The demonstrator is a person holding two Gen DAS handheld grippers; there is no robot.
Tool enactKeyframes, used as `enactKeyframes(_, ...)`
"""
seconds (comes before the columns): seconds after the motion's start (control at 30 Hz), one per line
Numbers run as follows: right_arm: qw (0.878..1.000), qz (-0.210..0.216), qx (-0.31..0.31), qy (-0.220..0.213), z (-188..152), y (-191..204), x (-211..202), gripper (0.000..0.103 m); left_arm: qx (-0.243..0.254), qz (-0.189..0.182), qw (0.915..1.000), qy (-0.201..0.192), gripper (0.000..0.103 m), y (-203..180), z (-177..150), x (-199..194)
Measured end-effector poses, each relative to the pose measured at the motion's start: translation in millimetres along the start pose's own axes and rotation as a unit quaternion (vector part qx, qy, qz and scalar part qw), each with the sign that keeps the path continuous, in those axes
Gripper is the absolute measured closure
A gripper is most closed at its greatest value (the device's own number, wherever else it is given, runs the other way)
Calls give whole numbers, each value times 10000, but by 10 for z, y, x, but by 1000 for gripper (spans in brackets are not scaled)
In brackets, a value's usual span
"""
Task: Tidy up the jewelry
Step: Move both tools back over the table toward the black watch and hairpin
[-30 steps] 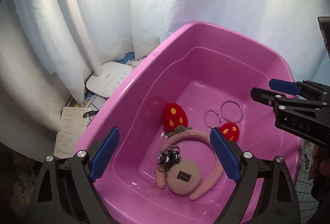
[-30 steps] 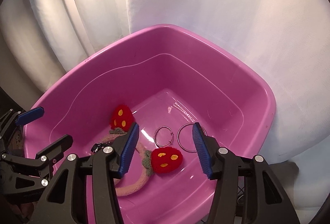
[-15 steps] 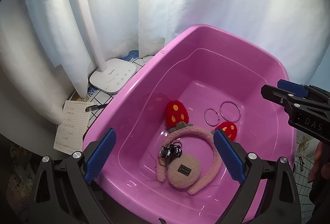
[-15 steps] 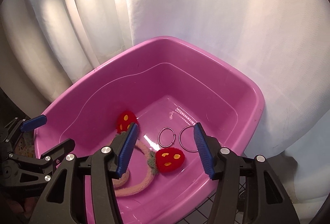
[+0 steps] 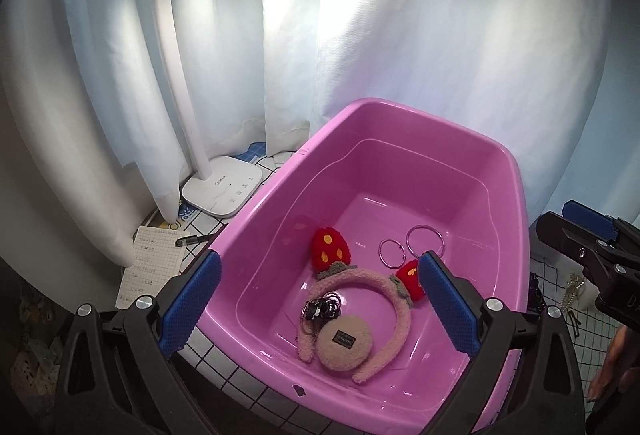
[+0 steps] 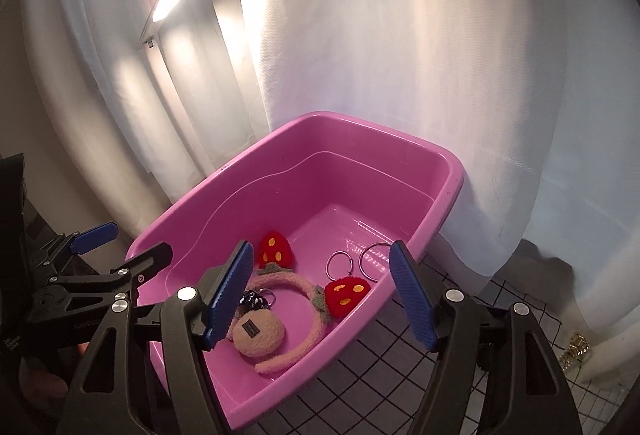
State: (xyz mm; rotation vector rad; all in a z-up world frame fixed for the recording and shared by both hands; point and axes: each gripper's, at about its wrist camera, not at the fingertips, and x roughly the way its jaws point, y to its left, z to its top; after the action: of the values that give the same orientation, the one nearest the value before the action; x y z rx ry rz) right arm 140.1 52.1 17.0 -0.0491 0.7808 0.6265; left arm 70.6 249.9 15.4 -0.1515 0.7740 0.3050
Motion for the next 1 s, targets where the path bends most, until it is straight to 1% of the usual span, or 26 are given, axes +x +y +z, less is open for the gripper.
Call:
enactKeyframes(0.1, 9998, -111, 85, -163, -143, -177, -272, 36, 105, -108, 9999, 10, 6, -179, -19, -56)
enactKeyframes(0.2, 9988, -295, 245, -317, -346, -400, -549, 36, 126, -379, 9992, -5, 6, -389, -54, -143)
enactKeyframes(0.33, 9954, -618, 567, -461, -667, -824, -916, 35, 320, -622, 9974, -144, 6, -810, -91, -304)
enactKeyframes(0.5, 9899, -1084, 831, -391, -1070, -1440, -1314, 35, 489, -942, 9941, -241, 6, -1440, -259, -510)
enactKeyframes(0.63, 9851, -1315, 1076, -257, -1363, -1933, -1570, 35, 517, -1270, 9905, -90, 6, -1942, -472, -567)
enactKeyframes(0.8, 9826, -1389, 1231, -93, -1697, -2446, -1773, 35, 658, -1246, 9899, 131, 6, -2530, -771, -493)
enactKeyframes(0.9, 9826, -1384, 1238, -27, -1866, -2691, -1808, 35, 468, -1176, 9912, 378, 6, -2750, -909, -382)
enactKeyframes(1.0, 9832, -1319, 1258, 40, -1986, -2896, -1767, 35, 327, -1103, 9909, 696, 6, -2881, -1055, -236)
